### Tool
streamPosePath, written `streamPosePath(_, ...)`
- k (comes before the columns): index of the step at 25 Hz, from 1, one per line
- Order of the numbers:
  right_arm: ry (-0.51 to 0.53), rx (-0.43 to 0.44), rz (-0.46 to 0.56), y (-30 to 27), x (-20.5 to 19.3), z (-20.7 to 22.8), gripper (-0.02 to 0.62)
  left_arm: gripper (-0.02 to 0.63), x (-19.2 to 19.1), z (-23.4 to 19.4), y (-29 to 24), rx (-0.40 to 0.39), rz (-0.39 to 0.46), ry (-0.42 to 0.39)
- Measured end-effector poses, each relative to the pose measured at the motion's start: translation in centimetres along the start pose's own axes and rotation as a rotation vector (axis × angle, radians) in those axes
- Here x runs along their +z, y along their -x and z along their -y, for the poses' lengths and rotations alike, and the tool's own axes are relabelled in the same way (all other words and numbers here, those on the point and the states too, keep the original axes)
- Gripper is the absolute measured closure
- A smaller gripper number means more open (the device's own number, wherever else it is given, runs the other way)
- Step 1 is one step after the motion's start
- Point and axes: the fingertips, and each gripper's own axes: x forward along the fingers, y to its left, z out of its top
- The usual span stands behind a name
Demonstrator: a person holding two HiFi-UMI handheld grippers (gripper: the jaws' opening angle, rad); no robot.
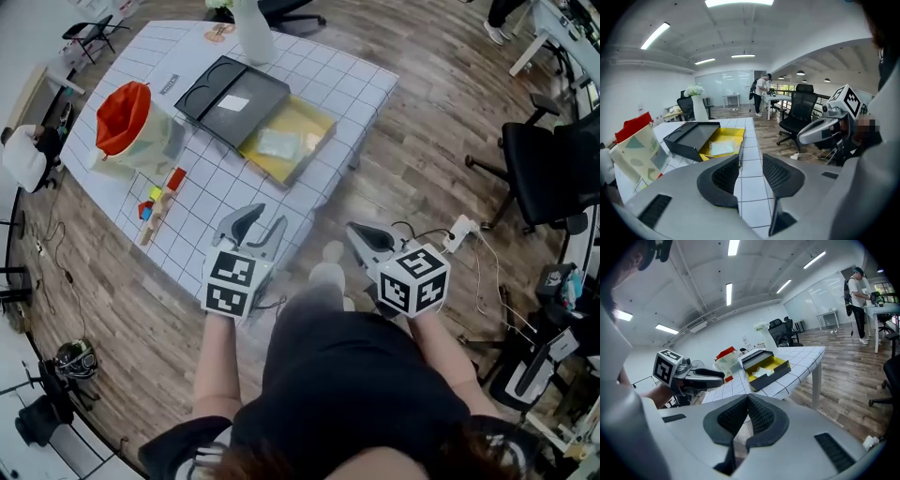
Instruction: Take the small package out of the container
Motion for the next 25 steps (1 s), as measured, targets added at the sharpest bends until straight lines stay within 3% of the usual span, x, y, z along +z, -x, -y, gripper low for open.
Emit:
streamPosePath(13, -0.007, 0.017, -0.093, -7.2, 5.5, 4.6, 0.580, 0.416, 2.4, -7.3, -8.8, -0.051, -0.201, -0.251)
streamPosePath(25, -0.073, 0.002, -0.186, -11.1, 5.4, 8.2, 0.580, 0.413, 1.2, -8.9, -15.7, -0.217, -0.387, -0.442)
